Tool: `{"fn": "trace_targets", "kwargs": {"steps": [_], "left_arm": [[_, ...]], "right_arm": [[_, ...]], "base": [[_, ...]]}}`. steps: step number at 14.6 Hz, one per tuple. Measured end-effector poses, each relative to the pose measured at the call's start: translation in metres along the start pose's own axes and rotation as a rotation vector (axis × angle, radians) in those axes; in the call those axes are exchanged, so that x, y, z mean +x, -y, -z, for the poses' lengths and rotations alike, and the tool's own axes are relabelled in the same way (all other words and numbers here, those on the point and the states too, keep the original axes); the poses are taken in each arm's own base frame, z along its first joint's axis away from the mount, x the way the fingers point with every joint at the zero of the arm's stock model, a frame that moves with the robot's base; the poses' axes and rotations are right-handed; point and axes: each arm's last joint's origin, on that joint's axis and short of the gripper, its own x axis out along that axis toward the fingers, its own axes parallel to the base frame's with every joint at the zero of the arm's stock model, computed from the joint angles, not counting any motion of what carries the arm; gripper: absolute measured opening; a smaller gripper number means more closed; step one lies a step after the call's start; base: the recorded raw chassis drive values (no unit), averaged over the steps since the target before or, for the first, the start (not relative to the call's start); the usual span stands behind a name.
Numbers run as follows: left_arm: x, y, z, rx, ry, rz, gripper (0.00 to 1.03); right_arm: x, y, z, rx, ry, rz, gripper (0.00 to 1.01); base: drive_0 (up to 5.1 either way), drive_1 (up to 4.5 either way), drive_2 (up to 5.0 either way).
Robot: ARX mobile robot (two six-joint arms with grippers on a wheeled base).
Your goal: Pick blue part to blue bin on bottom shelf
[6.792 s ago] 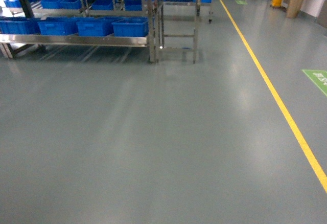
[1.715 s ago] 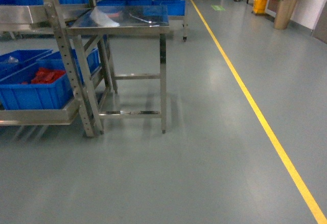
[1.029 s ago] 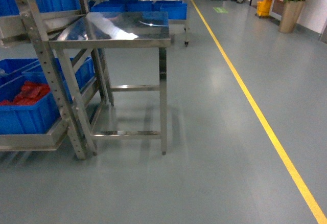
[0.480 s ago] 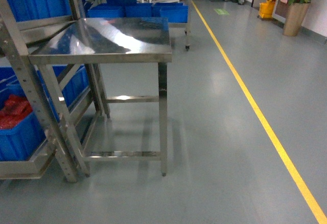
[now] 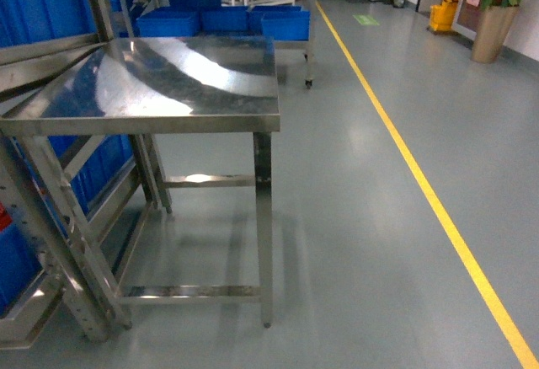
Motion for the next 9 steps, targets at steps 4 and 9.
{"fn": "trace_targets", "kwargs": {"steps": [4,9], "left_arm": [[0.0,-0.0001,-0.0001,-0.001,0.001,-0.001,0.44],[-0.0002,-0.0001,-0.0003,-0.002,0.002,0.002,0.44]], "right_arm": [[0.0,0.0,-0.0002,0.0,0.002,0.0,0.98],[0.0,0.0,-0.0006,0.0,0.006,0.0,0.98]], "base": [[0.1,4.26,-4.1],[-1.0,3.02,-2.0]]}}
